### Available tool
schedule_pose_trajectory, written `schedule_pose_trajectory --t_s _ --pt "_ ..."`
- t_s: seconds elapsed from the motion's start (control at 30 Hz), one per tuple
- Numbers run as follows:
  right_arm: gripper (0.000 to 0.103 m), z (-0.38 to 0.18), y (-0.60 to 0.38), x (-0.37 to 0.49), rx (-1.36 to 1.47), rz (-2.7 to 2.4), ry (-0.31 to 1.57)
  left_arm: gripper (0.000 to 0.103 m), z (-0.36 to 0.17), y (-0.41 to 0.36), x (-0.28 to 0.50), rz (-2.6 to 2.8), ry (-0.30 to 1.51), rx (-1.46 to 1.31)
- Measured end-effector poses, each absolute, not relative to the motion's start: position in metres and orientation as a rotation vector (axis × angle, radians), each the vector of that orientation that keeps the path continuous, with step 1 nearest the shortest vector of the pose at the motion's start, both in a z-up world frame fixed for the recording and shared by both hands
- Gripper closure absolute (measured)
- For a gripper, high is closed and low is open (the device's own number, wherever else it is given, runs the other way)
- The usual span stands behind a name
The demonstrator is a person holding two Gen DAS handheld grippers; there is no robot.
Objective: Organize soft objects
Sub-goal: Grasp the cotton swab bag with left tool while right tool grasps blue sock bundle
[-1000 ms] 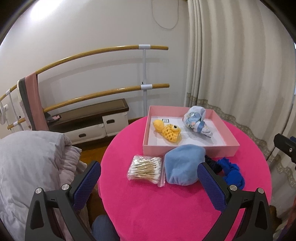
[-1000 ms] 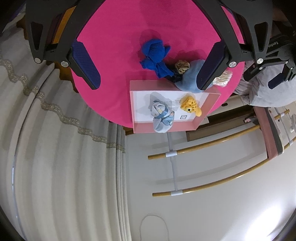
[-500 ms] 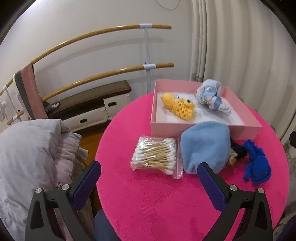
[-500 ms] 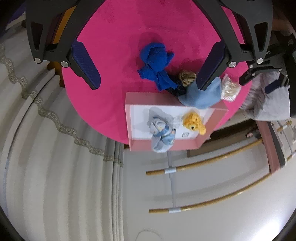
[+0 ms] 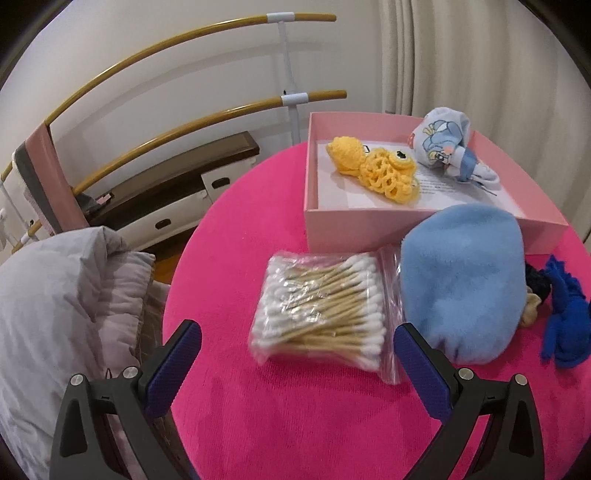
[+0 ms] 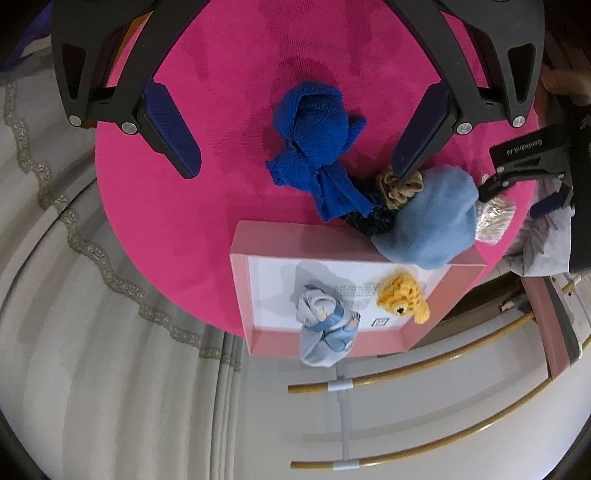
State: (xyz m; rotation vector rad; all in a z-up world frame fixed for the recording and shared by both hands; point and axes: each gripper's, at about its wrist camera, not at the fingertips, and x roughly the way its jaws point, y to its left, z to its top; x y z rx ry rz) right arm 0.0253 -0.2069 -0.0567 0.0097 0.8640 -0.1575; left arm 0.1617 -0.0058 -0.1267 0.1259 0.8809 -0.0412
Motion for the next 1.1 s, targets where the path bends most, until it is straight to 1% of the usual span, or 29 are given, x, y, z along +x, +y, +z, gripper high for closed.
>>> schedule_pose_trajectory --t_s 0.1,0.27,0.37,0.47,0.53,0.57,0.6,0.63,0.7,0.73,0.77,0.8,1.1 --pt "0.000 -0.065 -0.208 0.031 0.008 -0.159 0.888 0.000 -0.133 -0.010 0.172 -0.051 0.894 0.135" --pt "0.003 -0.080 -0.211 0.039 0.004 -0.160 0.930 0.000 -0.145 -0.012 0.192 -0.033 0.928 0.144" --pt "0.008 -0.088 -0.212 0.045 0.009 -0.156 0.949 0.000 -0.152 -0.012 0.203 -0.033 0.947 0.133" --pt "0.016 -0.094 -0.213 0.049 0.014 -0.152 0.966 0.000 -0.156 -0.007 0.211 -0.047 0.965 0.087" --pt "0.025 -0.099 -0.215 0.051 0.026 -0.149 0.975 0.001 -0.157 -0.003 0.213 -0.058 0.970 0.073" --pt "0.028 -0.100 -0.215 0.051 0.030 -0.148 0.976 0.005 -0.157 -0.002 0.213 -0.065 0.969 0.069" --pt "0.037 -0.102 -0.215 0.051 0.035 -0.141 0.978 0.010 -0.157 -0.002 0.213 -0.079 0.968 0.063" --pt "0.049 -0.103 -0.214 0.052 0.036 -0.135 0.981 0.013 -0.156 -0.003 0.212 -0.086 0.966 0.062" --pt "0.057 -0.104 -0.213 0.052 0.028 -0.130 0.971 0.027 -0.155 -0.004 0.210 -0.099 0.962 0.061" --pt "0.064 -0.104 -0.212 0.051 0.032 -0.117 0.967 0.031 -0.153 -0.007 0.208 -0.107 0.958 0.065" --pt "0.065 -0.103 -0.212 0.050 0.035 -0.113 0.965 0.035 -0.152 -0.007 0.207 -0.110 0.957 0.065" --pt "0.068 -0.102 -0.212 0.049 0.041 -0.108 0.960 0.036 -0.151 -0.007 0.204 -0.108 0.957 0.068" --pt "0.069 -0.085 -0.223 0.037 0.104 -0.090 0.912 0.036 -0.130 0.005 0.175 -0.070 0.925 0.063"
